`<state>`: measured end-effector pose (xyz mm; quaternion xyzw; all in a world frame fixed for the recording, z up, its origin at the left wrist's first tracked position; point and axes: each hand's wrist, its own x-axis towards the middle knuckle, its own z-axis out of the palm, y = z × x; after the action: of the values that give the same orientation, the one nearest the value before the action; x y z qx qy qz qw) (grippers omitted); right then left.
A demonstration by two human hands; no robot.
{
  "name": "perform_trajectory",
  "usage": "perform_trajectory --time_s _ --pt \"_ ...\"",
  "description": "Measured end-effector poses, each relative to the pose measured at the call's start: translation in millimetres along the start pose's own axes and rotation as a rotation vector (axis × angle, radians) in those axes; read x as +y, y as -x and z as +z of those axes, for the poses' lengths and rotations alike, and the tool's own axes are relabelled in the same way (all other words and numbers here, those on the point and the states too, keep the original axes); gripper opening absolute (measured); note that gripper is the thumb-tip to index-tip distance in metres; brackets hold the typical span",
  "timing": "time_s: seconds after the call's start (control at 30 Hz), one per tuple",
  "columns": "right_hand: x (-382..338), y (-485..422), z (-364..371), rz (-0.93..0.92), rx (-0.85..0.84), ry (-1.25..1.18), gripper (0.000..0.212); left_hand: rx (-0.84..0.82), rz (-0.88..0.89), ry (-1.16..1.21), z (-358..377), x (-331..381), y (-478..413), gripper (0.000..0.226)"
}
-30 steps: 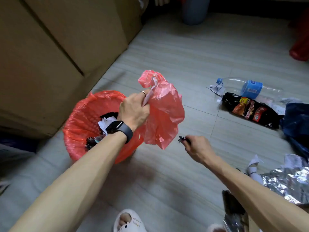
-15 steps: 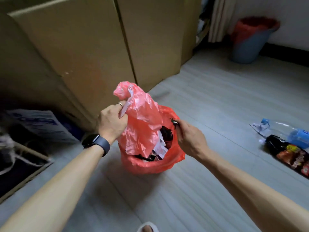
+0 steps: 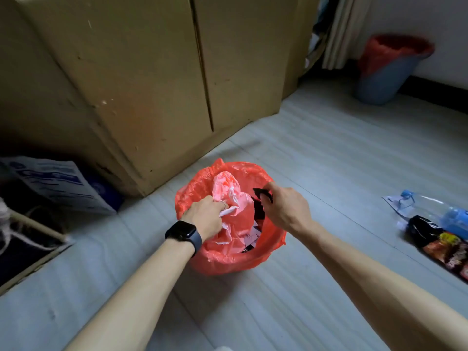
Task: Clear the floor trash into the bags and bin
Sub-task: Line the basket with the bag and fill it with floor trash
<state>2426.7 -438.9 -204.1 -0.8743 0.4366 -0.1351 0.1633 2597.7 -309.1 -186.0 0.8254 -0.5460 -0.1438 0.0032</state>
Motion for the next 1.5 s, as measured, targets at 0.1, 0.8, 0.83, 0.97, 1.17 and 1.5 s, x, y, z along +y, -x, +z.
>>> perform_trajectory --time_s 0.1,0.8,0.83,0.97,1.17,1.5 --pt "1.1 -3.1 2.9 -0.047 -0.035 0.026 0.024 -0.049 -0.005 -0.064 8.9 -4.3 1.8 0.030" --pt "7.6 28.0 19.5 -0.215 -0.099 0.198 0.018 -0.444 -0.001 -0.359 -2.4 30.2 -13.6 0.042" --pt "14.0 38.9 10.7 -0.202 -0.056 0.154 0.019 -0.379 0.011 -0.433 -13.8 38.6 -11.0 0.039" --pt "61.2 102.6 -30.8 -0.061 -0.013 0.059 0.023 -0.131 0.183 -0.521 -38.8 102.0 -0.9 0.036" --pt "177.4 227.1 -65.2 0.409 -0.056 -0.080 0.021 -0.206 0.534 -0.244 12.3 251.0 12.6 0.032" --pt "328.1 373.0 -60.6 0.972 -0.295 0.027 0.041 -0.663 0.656 -0.133 204.4 380.1 44.8 0.048"
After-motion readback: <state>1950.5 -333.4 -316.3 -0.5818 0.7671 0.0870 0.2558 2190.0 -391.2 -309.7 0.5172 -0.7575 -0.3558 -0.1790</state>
